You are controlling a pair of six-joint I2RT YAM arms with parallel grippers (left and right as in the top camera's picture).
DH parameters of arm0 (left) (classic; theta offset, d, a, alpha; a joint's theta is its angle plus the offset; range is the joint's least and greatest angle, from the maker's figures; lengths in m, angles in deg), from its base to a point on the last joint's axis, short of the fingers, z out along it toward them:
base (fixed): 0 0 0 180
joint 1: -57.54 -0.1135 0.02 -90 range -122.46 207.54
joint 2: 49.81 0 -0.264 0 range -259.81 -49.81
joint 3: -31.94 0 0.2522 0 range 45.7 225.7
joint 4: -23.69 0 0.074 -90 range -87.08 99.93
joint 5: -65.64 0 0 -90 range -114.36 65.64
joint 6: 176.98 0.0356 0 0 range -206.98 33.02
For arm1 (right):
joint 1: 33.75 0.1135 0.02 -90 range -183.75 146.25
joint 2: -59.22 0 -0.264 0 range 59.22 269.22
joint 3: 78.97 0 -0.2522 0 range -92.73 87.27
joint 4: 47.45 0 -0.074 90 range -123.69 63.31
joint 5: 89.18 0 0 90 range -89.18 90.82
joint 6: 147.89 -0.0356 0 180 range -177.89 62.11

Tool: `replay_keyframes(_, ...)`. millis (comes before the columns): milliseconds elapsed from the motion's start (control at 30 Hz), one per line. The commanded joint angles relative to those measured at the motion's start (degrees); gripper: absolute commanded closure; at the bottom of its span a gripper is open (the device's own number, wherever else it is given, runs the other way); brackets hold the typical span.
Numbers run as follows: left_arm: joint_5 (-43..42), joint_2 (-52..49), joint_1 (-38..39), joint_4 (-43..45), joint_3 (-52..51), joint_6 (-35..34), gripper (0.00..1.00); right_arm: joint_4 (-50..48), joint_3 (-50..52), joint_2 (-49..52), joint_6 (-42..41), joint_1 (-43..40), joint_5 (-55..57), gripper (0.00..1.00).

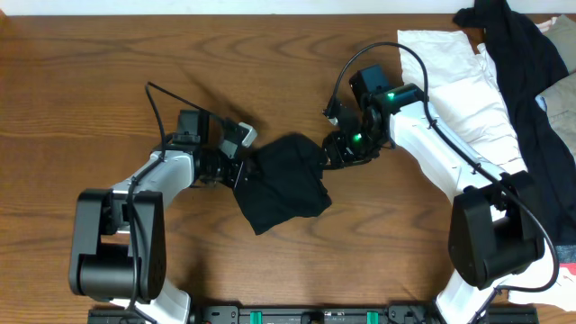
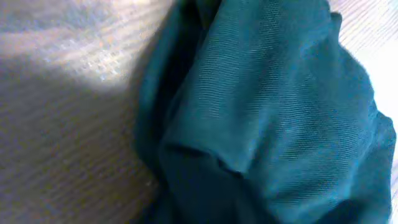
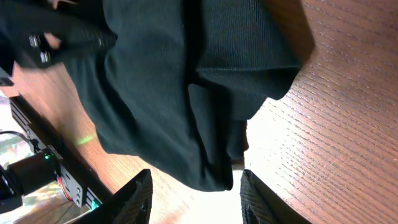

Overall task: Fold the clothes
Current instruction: 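Lift the black bundle with the left gripper and carry it to the left, then lower the black bundle onto the table's upper left and release it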

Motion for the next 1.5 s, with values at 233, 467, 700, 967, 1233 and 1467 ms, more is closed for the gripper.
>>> replay_keyframes(233,14.0,-0.7,-9.6,7.5,1.9,-15.1,0.94,0.6,-0.3,-0.4,1.2,-0.9,0.3,0.56)
replay_keyframes(467,20.4,-0.7,-20.3,15.5,3.8,-20.9,0.94,1.3,-0.3,-0.5,1.2,-1.0,1.2,0.56)
replay_keyframes(700,26.8,-0.7,-29.4,17.6,3.8,-20.4,0.94,1.9,-0.3,-0.5,1.2,-1.0,1.2,0.56)
replay_keyframes(967,26.8,-0.7,-36.6,17.6,3.8,-20.2,0.94,2.1,-0.3,-0.5,1.1,-1.2,1.2,0.56)
replay_keyframes(1233,26.8,-0.7,-37.1,17.6,3.8,-20.2,0.84,2.1,-0.3,-0.5,1.2,-1.2,1.2,0.56)
replay_keyframes(1467,26.8,-0.3,-37.1,16.7,3.8,-20.2,0.02,2.1,-0.3,-0.5,1.4,-1.2,1.2,0.56)
